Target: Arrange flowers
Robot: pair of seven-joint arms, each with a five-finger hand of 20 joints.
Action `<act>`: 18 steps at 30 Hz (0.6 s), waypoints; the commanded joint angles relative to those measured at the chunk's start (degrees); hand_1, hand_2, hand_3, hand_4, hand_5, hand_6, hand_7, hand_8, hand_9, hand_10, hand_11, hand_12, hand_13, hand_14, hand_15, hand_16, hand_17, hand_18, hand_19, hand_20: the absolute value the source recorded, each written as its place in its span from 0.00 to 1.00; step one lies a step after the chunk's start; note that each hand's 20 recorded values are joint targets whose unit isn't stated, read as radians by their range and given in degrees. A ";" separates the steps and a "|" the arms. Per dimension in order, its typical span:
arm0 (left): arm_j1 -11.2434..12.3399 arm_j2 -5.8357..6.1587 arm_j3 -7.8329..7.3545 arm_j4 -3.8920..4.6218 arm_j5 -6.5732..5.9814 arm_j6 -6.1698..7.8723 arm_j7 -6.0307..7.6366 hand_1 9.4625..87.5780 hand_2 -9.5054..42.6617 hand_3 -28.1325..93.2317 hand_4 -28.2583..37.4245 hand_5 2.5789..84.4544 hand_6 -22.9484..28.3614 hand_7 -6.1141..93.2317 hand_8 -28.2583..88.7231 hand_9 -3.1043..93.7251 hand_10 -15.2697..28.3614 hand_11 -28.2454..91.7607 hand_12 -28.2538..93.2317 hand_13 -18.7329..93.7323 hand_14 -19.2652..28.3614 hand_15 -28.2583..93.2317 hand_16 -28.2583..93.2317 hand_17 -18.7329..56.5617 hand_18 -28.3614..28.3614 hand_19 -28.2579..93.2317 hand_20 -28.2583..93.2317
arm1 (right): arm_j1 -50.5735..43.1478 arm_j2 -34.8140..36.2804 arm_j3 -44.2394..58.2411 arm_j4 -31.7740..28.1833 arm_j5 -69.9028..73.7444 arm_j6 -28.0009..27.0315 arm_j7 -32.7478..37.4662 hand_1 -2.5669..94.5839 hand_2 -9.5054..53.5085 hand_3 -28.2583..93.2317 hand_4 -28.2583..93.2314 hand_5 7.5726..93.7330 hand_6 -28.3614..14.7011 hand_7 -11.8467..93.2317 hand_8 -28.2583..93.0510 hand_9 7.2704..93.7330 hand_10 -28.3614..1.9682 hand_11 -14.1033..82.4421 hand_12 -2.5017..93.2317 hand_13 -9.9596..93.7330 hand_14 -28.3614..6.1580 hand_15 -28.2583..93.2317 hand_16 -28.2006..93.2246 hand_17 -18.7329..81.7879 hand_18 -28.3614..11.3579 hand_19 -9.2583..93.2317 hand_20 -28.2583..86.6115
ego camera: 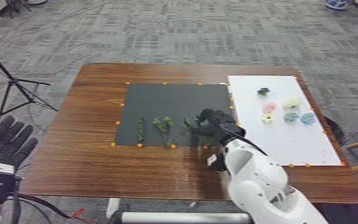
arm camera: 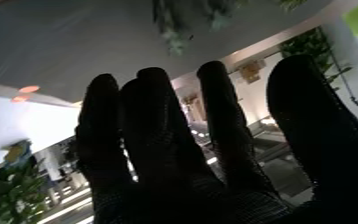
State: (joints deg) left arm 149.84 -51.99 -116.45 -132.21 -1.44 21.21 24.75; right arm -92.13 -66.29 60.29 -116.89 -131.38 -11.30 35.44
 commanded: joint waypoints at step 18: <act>0.60 0.08 -1.64 -0.33 -0.87 -0.57 2.14 0.17 0.56 0.78 0.00 0.44 0.62 0.19 0.18 0.38 0.68 0.40 0.34 0.38 0.68 0.47 0.21 0.20 0.68 0.39 0.34 | 1.69 10.30 11.45 9.17 -3.65 2.42 8.67 0.60 0.00 0.87 0.00 0.48 0.42 0.24 0.15 0.41 0.32 0.32 0.17 0.65 0.41 0.87 0.51 0.45 0.04 0.88 0.56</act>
State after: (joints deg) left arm 150.46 -51.75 -117.89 -132.21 -2.18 21.04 26.46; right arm -90.66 -55.58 71.83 -109.34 -133.54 -6.86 44.71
